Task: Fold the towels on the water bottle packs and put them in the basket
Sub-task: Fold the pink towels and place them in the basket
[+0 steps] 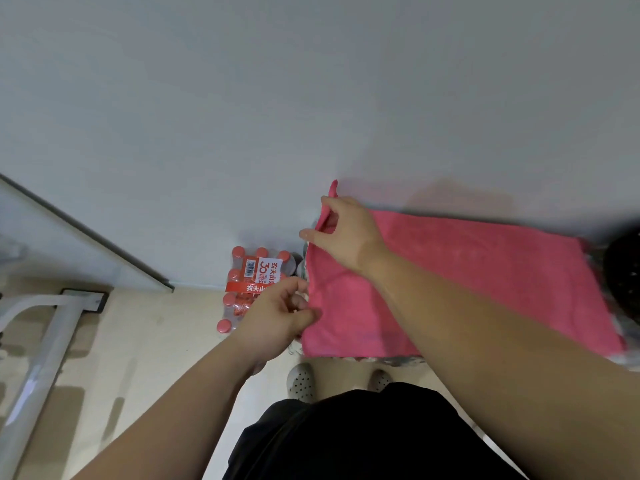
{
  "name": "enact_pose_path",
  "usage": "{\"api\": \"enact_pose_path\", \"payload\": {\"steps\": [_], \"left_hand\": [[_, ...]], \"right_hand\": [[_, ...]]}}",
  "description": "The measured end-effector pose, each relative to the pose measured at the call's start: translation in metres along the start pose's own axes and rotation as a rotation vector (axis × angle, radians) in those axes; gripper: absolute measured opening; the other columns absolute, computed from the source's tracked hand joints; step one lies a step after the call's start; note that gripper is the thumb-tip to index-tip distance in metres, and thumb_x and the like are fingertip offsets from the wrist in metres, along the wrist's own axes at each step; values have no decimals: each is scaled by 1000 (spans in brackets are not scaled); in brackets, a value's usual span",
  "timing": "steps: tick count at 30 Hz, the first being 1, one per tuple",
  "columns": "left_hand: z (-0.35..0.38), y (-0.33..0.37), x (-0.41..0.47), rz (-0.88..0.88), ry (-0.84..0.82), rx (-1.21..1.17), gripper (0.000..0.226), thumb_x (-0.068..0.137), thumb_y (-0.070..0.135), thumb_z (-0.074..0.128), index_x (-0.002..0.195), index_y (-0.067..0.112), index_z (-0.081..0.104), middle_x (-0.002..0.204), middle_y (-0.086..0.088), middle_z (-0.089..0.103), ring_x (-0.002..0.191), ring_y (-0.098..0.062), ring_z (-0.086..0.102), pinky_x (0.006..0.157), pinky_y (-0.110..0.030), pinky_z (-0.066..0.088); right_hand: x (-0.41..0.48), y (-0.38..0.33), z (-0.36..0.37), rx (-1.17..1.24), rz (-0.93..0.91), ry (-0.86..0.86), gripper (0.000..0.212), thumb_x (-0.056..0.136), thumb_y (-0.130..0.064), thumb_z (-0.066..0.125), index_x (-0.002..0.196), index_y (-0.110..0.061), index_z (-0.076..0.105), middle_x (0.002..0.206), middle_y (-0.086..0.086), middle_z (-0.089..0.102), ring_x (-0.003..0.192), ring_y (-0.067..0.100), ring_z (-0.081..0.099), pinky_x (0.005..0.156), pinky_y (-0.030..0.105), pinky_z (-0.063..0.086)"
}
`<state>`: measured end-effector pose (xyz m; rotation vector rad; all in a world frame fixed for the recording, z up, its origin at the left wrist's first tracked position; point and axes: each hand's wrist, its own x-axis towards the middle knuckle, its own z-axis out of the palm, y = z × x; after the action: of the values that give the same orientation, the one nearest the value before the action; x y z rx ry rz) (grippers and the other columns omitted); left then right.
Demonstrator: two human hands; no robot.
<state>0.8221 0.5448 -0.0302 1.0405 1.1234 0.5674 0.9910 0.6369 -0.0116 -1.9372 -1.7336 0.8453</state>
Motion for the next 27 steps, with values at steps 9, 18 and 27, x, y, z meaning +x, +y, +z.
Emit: {"api": "enact_pose_path", "payload": {"steps": [9, 18, 27], "left_hand": [[94, 47, 26, 115, -251, 100, 46, 85, -7, 67, 122, 19, 63, 68, -14, 51, 61, -22, 45, 55, -22, 42], [244, 62, 48, 120, -369, 296, 53, 89, -4, 62, 137, 16, 51, 60, 5, 58, 50, -11, 54, 52, -25, 51], [340, 26, 69, 99, -165, 670, 51, 75, 4, 61, 126, 7, 61, 63, 3, 52, 55, -6, 41, 50, -21, 34]], "right_hand": [[-19, 67, -75, 383, 124, 335, 47, 78, 4, 72, 123, -4, 65, 107, 2, 67, 96, 15, 62, 80, 2, 43], [-48, 166, -174, 500, 115, 361, 47, 85, 16, 42, 113, -6, 72, 112, -1, 68, 107, 6, 60, 98, 9, 41], [-68, 264, -189, 201, 215, -116, 71, 86, -1, 65, 150, 0, 34, 158, 15, 33, 145, 23, 32, 118, 22, 19]]}}
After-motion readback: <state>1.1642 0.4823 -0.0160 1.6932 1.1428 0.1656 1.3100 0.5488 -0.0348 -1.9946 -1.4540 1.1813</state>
